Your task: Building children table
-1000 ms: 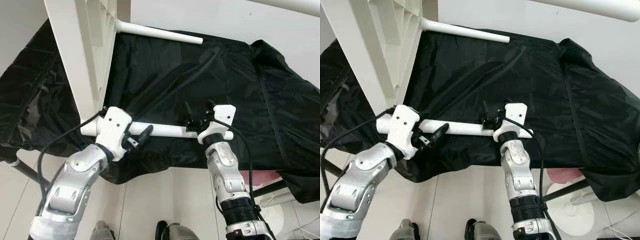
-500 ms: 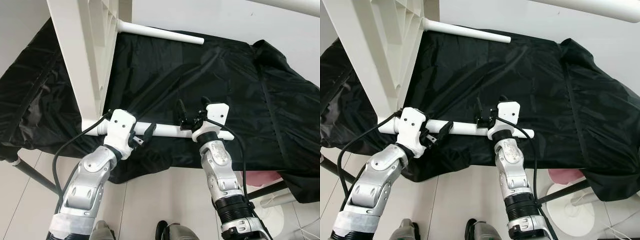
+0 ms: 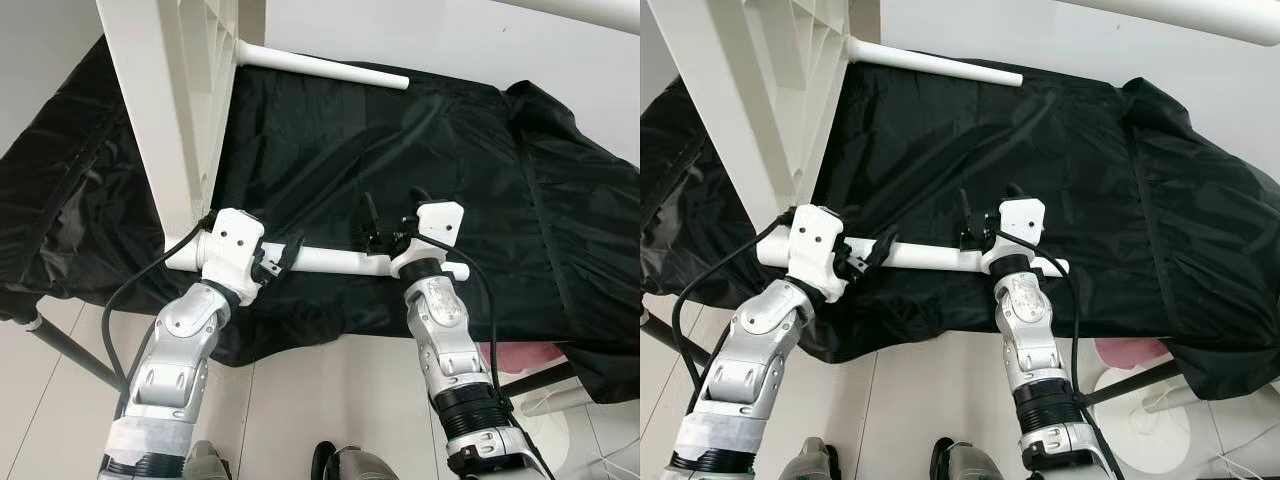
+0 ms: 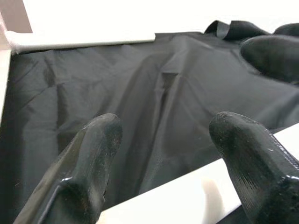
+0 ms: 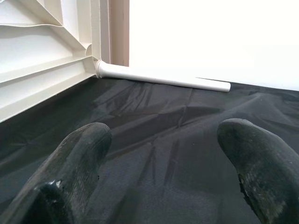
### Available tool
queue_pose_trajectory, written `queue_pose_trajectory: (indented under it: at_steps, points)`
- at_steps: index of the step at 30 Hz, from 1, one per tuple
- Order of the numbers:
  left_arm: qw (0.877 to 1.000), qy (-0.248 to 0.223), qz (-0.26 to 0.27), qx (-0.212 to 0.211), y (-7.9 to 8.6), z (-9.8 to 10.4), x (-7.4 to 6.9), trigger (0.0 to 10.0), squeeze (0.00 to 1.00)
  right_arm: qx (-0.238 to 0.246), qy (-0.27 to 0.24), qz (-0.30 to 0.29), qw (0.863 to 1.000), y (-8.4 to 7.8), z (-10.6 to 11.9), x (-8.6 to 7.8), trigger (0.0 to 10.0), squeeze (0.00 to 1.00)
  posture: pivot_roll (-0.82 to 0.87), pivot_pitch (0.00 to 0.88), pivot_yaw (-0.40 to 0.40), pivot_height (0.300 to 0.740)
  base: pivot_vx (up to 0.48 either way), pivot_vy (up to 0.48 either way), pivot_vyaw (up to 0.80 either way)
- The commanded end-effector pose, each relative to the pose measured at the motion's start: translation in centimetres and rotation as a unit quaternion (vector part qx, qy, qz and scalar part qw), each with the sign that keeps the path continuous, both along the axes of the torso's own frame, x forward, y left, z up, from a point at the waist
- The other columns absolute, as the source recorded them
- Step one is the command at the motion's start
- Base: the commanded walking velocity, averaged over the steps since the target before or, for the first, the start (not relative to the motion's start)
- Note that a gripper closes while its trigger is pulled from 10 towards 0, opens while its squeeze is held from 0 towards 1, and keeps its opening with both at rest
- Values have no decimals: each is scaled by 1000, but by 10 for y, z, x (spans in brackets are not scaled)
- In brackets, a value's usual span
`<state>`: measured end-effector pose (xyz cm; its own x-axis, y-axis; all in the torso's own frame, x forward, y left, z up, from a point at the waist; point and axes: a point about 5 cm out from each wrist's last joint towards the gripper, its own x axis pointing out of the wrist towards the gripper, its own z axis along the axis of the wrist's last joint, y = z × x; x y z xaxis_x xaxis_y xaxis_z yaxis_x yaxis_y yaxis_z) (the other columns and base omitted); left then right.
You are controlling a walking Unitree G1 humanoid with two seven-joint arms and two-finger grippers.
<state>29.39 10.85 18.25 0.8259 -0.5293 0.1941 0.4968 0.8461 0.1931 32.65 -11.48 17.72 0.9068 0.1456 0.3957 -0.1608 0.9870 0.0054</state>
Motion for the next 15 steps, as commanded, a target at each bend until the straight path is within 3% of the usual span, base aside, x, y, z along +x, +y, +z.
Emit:
queue_pose_trajectory:
  at_steps: [1, 15]
  points:
    - [996, -3, 88, -20, 4, -2, 5, 10000, 0, -4, 2, -8, 1000, -5, -4, -1, 10000, 0, 97, 131, -99, 740, 0, 0, 0]
    - [996, -9, 84, -1, -1, -6, 7, 10000, 0, -8, 4, -3, 1000, -3, -8, -3, 10000, 0, 95, 126, -97, 740, 0, 0, 0]
